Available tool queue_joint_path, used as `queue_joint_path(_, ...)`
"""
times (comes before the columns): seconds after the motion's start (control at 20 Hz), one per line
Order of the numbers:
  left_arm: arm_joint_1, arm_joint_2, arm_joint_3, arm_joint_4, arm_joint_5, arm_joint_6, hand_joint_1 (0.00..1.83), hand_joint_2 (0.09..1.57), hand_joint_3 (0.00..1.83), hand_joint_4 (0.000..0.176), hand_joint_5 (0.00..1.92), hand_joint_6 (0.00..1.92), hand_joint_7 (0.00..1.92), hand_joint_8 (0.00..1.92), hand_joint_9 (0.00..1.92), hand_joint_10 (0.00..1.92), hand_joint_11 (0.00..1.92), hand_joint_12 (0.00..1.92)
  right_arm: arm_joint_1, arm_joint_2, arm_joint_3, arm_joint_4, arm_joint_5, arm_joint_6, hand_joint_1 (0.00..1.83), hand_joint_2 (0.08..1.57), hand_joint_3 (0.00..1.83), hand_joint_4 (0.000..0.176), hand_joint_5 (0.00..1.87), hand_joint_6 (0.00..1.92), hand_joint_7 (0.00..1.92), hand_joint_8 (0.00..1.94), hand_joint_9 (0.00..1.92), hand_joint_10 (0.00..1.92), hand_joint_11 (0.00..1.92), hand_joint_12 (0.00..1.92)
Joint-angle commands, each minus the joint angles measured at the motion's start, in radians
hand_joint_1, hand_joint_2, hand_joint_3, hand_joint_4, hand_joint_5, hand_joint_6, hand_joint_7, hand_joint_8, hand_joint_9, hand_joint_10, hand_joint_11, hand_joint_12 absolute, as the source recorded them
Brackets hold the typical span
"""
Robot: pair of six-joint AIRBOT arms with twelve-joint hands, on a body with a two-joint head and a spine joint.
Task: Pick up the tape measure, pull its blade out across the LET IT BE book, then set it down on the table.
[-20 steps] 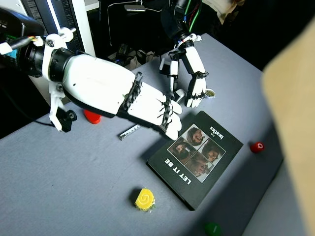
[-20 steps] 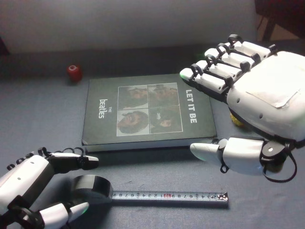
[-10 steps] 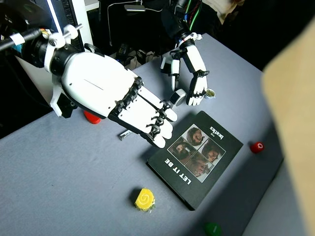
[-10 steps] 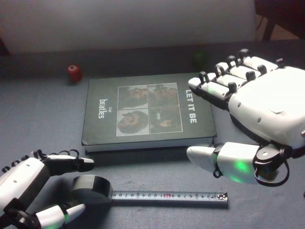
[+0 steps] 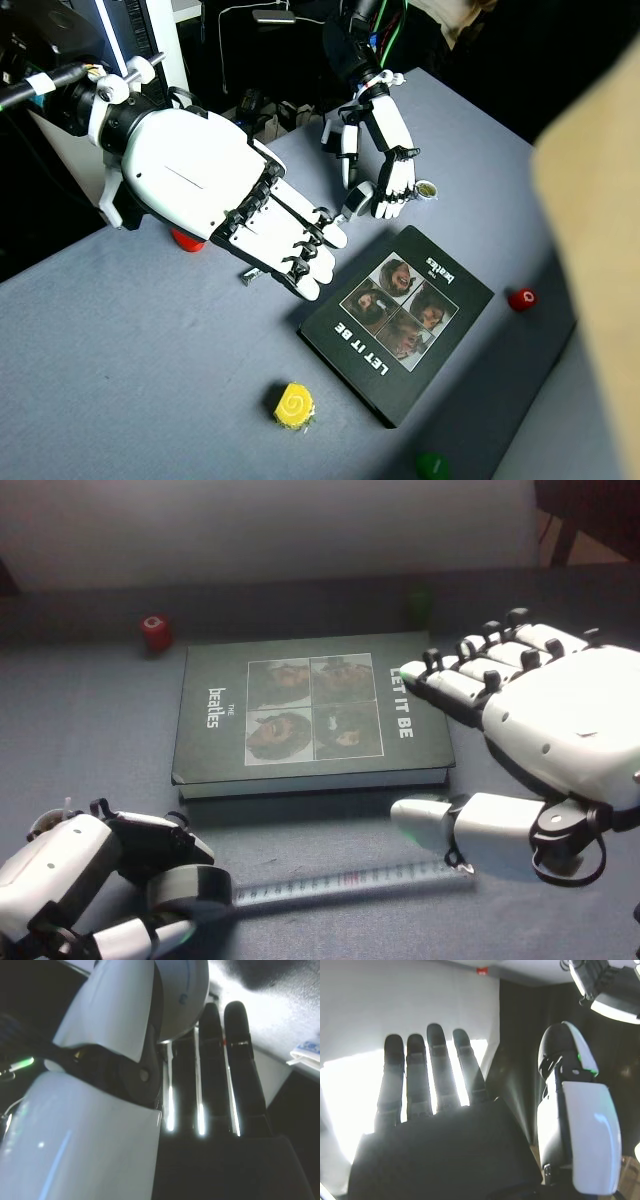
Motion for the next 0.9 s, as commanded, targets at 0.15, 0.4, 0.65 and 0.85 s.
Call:
queue_joint_path(0.15,-0.010,-0.006,0.001,0.037,-0.100,-0.001,1.38,1.10,0.00,0.000,0.99,0.79,1.10,0.81,0.85,1.29,0.79,0.99,0.030,0.003,-0.001,-0.072,0.067,0.019,0.11,1.15,0.00,0.026,0.13,0.00,0.19,0.00,0.10,0.00,0.00,0.40)
queue_joint_path(0.4,-0.022,-0.004,0.005,0.057,-0.103,-0.002,1.39,1.07,0.00,0.000,1.15,0.49,1.11,0.85,0.88,1.23,0.82,1.13,0.025,0.003,0.000,-0.117,0.073,0.044,0.16,1.15,0.00,0.028,0.12,0.00,0.17,0.00,0.10,0.00,0.00,0.39)
queue_joint_path(0.65,-0.100,0.037,0.016,0.069,-0.065,-0.004,1.39,1.07,0.00,0.000,1.15,0.51,1.12,0.83,0.88,1.23,0.83,1.13,0.023,0.003,-0.001,-0.135,0.081,0.071,0.17,1.15,0.00,0.028,0.12,0.00,0.18,0.00,0.10,0.00,0.00,0.39)
queue_joint_path(0.85,-0.191,0.088,0.026,0.079,-0.001,0.015,1.39,1.07,0.00,0.000,1.16,0.49,1.11,0.81,0.91,1.20,0.85,1.05,0.023,0.011,-0.010,-0.169,0.060,0.128,0.17,1.14,0.00,0.028,0.11,0.00,0.18,0.00,0.10,0.00,0.00,0.42)
